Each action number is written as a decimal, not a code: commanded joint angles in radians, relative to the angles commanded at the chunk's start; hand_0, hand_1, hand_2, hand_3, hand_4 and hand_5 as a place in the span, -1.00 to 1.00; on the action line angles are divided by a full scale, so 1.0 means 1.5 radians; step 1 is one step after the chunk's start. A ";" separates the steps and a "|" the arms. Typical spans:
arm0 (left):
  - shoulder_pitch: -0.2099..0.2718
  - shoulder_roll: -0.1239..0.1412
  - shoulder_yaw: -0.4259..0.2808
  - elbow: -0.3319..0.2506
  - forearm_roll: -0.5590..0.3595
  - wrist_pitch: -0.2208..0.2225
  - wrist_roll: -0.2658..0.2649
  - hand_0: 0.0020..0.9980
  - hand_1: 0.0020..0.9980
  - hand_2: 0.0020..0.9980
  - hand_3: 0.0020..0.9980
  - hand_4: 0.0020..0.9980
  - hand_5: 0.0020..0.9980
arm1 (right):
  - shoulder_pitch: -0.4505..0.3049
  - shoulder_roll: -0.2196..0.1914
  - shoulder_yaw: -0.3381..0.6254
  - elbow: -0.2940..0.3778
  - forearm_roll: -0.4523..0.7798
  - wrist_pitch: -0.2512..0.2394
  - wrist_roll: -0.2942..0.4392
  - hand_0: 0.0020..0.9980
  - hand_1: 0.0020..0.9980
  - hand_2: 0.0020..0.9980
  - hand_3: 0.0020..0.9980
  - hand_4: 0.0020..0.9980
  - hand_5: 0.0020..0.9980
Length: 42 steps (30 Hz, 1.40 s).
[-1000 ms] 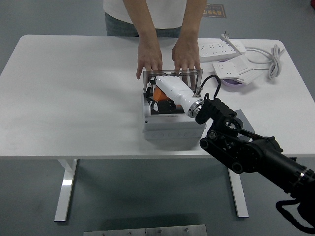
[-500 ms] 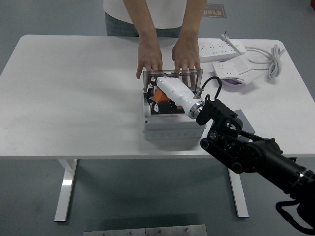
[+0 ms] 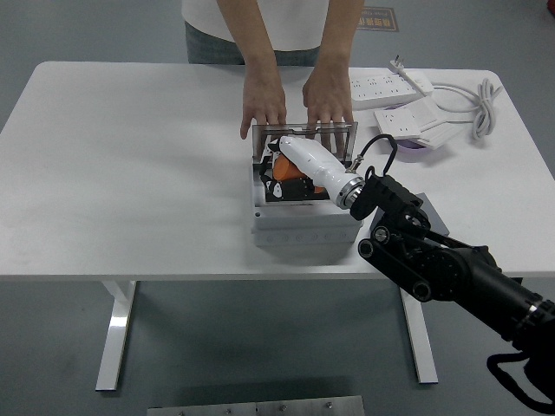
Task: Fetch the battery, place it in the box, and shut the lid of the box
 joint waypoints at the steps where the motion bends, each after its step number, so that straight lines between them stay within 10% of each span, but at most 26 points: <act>1: 0.000 0.000 0.000 0.000 0.000 0.000 0.000 0.27 0.40 0.15 0.08 0.00 -1.00 | 0.000 0.000 0.001 0.000 0.001 0.001 0.001 0.01 -0.24 -0.07 0.06 0.29 -1.00; 25: 0.006 -0.001 0.003 -0.001 -0.007 0.010 -0.002 0.27 0.40 0.15 0.08 0.00 -1.00 | -0.002 -0.036 -0.016 0.013 0.085 0.002 0.001 0.04 -0.22 -0.07 0.03 0.59 -0.91; 31: 0.009 0.000 0.005 -0.001 -0.013 0.014 -0.003 0.27 0.40 0.15 0.08 0.00 -1.00 | -0.005 -0.065 -0.012 0.033 0.109 -0.001 -0.006 -0.07 -0.24 -0.09 0.01 0.60 -0.87; 32: 0.009 0.001 0.005 -0.001 -0.014 0.014 -0.003 0.27 0.40 0.15 0.08 0.00 -1.00 | -0.005 -0.069 -0.010 0.038 0.112 -0.002 -0.009 -0.55 -0.35 -0.21 -0.07 0.60 -0.77; 42: 0.015 0.003 0.004 -0.002 -0.018 0.020 -0.002 0.27 0.40 0.15 0.08 0.00 -1.00 | -0.007 -0.094 -0.010 0.071 0.139 -0.017 -0.031 -0.65 -0.38 -0.22 -0.08 0.55 -0.72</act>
